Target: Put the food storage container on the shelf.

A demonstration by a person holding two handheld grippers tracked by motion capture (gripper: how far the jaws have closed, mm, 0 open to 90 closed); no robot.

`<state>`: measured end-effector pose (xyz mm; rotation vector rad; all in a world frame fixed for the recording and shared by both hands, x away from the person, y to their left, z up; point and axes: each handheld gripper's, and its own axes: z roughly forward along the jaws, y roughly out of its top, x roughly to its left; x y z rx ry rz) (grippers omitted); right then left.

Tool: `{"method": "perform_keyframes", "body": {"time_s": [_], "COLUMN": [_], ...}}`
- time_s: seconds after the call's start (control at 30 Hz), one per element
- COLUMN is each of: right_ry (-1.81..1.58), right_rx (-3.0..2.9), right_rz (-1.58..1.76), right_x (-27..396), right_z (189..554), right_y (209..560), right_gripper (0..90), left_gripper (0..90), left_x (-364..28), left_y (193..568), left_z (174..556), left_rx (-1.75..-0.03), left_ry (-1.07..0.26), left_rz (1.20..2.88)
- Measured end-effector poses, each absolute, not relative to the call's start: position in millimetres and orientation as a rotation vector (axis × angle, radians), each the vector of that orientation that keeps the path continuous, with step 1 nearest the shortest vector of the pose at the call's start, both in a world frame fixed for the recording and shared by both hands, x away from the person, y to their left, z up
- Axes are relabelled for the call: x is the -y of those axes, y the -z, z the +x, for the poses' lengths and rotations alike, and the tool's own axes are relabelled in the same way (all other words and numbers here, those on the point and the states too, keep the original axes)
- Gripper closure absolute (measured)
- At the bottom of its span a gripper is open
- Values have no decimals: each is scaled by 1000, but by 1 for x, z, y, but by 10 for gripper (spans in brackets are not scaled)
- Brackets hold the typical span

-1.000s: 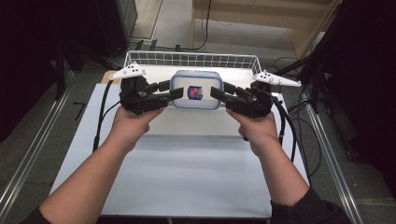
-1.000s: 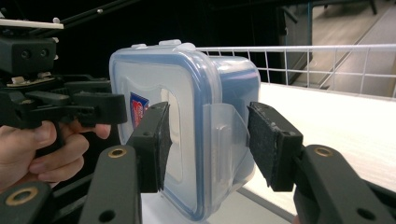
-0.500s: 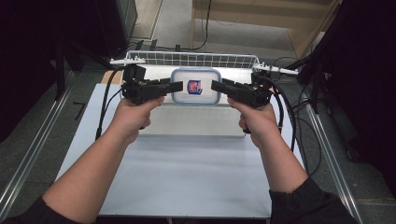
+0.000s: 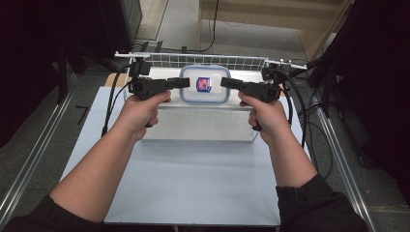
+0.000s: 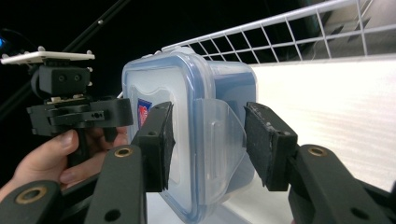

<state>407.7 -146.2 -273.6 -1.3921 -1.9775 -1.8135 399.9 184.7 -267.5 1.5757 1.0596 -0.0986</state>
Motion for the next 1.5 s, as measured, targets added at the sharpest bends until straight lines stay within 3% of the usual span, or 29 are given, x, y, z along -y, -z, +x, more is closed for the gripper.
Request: {"method": "perform_keyframes", "body": {"time_s": [0.53, 1.07, 1.23, 1.5], "right_ry": [1738, 1737, 1735, 1784], "right_rx": [1946, 1936, 1958, 1985], "right_rz": [-1442, -1512, -1536, -1563], "right_x": [141, 134, 133, 137], "right_z": [422, 434, 436, 429], "right_y": [284, 291, 291, 284], "right_gripper": [531, 463, 442, 334], "left_gripper": [537, 431, 438, 398], "left_x": [-187, -179, -180, -183], "left_y": [275, 285, 285, 269], "left_z": [412, 421, 422, 405], "left_rx": [-1135, -1168, -1179, -1133], "left_ry": [125, 67, 37, -107], "left_rz": [1549, 1518, 1516, 1514]}}
